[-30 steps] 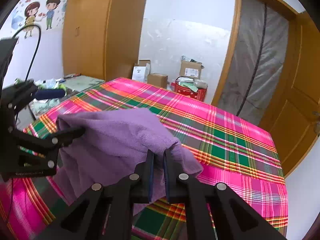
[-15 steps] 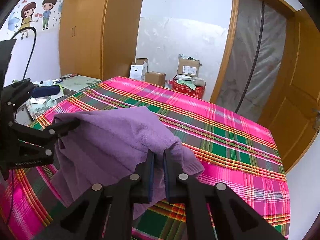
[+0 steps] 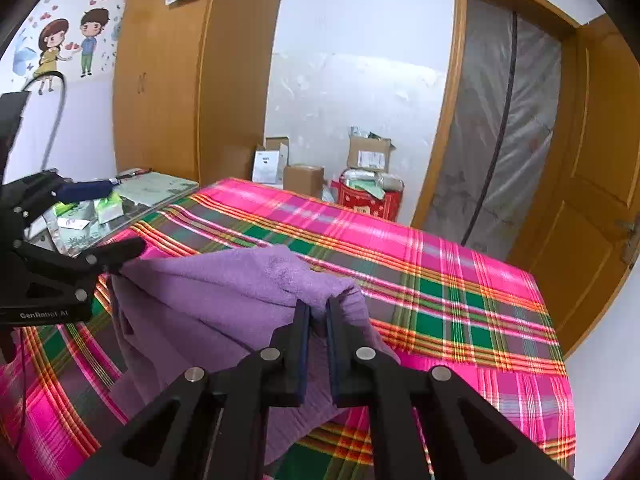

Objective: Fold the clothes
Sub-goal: 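Lift the lilac garment with both tools, unfolding it above the bed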

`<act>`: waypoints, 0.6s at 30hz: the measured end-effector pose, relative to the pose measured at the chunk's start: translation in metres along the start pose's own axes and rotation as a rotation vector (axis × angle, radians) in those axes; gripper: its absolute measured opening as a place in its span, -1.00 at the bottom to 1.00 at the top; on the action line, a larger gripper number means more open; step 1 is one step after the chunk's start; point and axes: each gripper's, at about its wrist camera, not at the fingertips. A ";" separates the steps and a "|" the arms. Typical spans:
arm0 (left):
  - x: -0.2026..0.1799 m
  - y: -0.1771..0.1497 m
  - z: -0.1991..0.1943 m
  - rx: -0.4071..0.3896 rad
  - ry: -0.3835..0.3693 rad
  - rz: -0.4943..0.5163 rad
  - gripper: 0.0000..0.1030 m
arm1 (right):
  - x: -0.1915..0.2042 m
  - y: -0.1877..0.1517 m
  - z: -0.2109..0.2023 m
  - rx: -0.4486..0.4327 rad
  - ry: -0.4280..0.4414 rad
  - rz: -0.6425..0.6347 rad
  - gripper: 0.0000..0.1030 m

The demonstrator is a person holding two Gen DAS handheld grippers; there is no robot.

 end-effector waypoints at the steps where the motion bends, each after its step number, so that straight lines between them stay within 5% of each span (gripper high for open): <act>1: -0.001 0.001 0.001 0.004 -0.016 0.001 0.55 | 0.000 0.002 0.000 -0.004 -0.001 -0.001 -0.85; 6: -0.004 0.011 -0.002 -0.036 -0.064 0.017 0.55 | 0.003 0.009 0.002 -0.031 0.015 0.005 -0.86; 12: -0.016 0.013 0.007 0.003 -0.264 0.027 0.55 | 0.002 0.011 0.001 -0.047 0.031 0.019 -0.87; 18: -0.030 0.011 0.039 0.112 -0.271 0.026 0.55 | 0.003 0.012 -0.004 -0.071 0.075 0.026 -0.91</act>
Point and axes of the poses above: each gripper's, at about its wrist camera, not at the fingertips, and z roughly the way its jaws point, x to its left, y to its top, and after that the axes turned 4 degrees about -x, right-handed
